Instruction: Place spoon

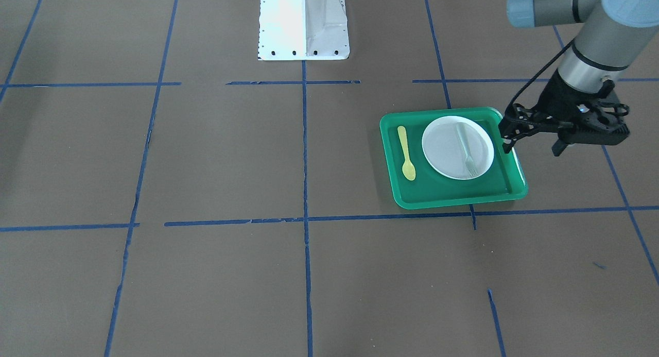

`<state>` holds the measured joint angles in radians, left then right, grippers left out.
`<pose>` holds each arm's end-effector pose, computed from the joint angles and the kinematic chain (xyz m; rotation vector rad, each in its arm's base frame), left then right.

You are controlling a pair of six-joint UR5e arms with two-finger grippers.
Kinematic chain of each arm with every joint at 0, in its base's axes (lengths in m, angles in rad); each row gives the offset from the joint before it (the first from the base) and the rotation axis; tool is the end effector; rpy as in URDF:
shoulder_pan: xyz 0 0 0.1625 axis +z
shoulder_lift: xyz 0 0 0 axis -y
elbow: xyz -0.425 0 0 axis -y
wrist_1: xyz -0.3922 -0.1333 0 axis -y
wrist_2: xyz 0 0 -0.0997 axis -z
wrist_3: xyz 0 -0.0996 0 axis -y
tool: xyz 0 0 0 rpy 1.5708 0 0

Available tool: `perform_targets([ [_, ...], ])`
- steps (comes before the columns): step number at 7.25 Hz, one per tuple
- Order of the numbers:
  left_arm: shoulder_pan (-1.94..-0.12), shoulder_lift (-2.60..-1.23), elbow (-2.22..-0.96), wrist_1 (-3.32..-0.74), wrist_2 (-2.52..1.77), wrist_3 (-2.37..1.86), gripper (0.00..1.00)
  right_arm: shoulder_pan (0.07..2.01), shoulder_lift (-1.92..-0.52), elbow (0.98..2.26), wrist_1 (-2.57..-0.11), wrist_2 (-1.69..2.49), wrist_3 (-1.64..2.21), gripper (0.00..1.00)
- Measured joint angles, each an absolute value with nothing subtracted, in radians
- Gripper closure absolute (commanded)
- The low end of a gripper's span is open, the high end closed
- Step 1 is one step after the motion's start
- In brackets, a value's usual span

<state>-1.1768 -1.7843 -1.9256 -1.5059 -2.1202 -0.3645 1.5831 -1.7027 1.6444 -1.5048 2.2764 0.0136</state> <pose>0.1357 -0.5381 0.3931 0.2568 0.6813 0.1664 0.0741 -0.4350 0.6817 0.0069 -0.7056 0.0221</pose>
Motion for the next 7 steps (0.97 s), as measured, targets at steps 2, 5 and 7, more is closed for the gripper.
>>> perform_targets([
  [2,-1.321,-1.676,-1.860,-1.508,-2.162,-0.091,0.00,1.583,-1.703,1.644,-1.505,2.276,0.014,0.00],
  [5,-1.460,-1.541,-1.702,-1.635,-2.264,0.130,0.00,1.583,-1.703,1.644,-1.505,2.276,0.014,0.00],
  [7,-1.494,-1.497,-1.664,-1.688,-2.321,0.055,0.00,1.583,-1.703,1.644,-1.505,2.276,0.014,0.00],
])
